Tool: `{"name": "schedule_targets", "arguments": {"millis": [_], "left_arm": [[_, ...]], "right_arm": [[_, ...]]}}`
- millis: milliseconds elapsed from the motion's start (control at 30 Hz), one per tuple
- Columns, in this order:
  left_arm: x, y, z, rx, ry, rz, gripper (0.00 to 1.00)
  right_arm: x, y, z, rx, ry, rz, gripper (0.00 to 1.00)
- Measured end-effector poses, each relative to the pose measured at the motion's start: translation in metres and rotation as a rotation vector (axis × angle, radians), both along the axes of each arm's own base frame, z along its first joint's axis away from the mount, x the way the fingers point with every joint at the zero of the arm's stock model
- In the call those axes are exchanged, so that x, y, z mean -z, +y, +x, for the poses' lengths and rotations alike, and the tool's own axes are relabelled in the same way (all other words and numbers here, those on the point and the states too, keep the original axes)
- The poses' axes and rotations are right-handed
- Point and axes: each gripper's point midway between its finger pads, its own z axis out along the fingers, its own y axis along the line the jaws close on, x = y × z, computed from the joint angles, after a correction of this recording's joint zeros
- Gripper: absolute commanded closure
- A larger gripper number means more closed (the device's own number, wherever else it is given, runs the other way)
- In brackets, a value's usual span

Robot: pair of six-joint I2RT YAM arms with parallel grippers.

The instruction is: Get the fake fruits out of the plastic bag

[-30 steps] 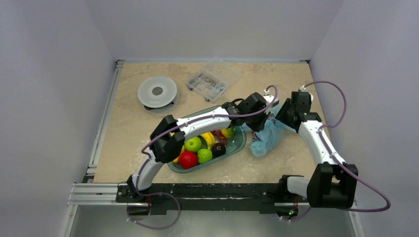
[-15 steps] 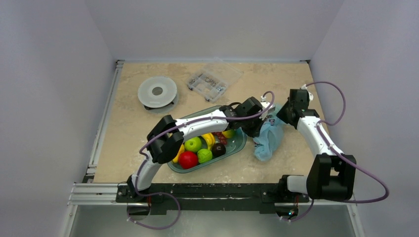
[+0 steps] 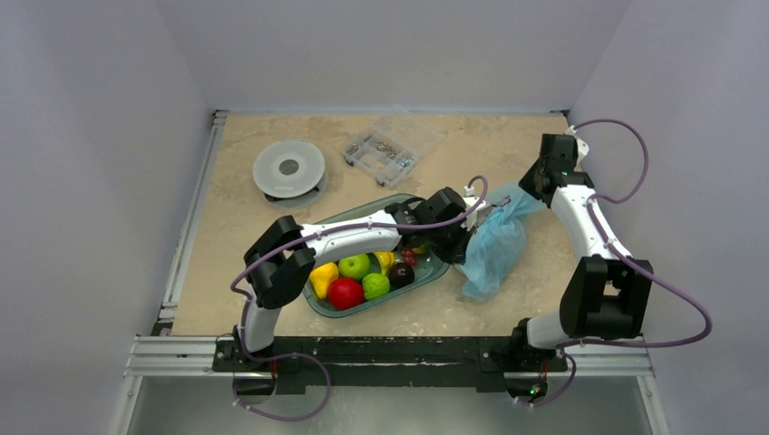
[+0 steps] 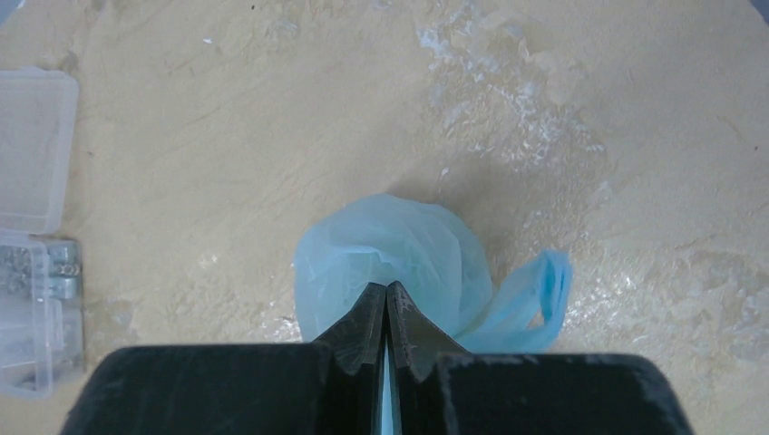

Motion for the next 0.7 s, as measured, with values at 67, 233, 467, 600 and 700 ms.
{"name": "schedule_targets", "arguments": {"millis": [67, 233, 467, 600, 700], "left_arm": [[0.0, 0.001, -0.004, 0.003, 0.009, 0.0, 1.0], [0.0, 0.0, -0.008, 0.01, 0.02, -0.002, 1.0], [-0.002, -0.001, -0.011, 0.002, 0.053, -0.013, 1.0], [-0.002, -0.001, -0.015, 0.001, 0.075, -0.012, 0.75], [-0.004, 0.001, -0.02, 0.008, 0.098, -0.012, 0.56]], "right_arm": [[0.0, -0.002, 0.003, -0.023, 0.014, -0.02, 0.89], [-0.01, 0.006, -0.001, -0.111, 0.006, -0.041, 0.66], [-0.034, 0.025, -0.037, -0.21, -0.054, -0.021, 0.52], [-0.022, 0.04, -0.064, -0.271, -0.041, 0.019, 0.51], [-0.003, 0.049, -0.082, -0.312, 0.005, 0.048, 0.51]]}}
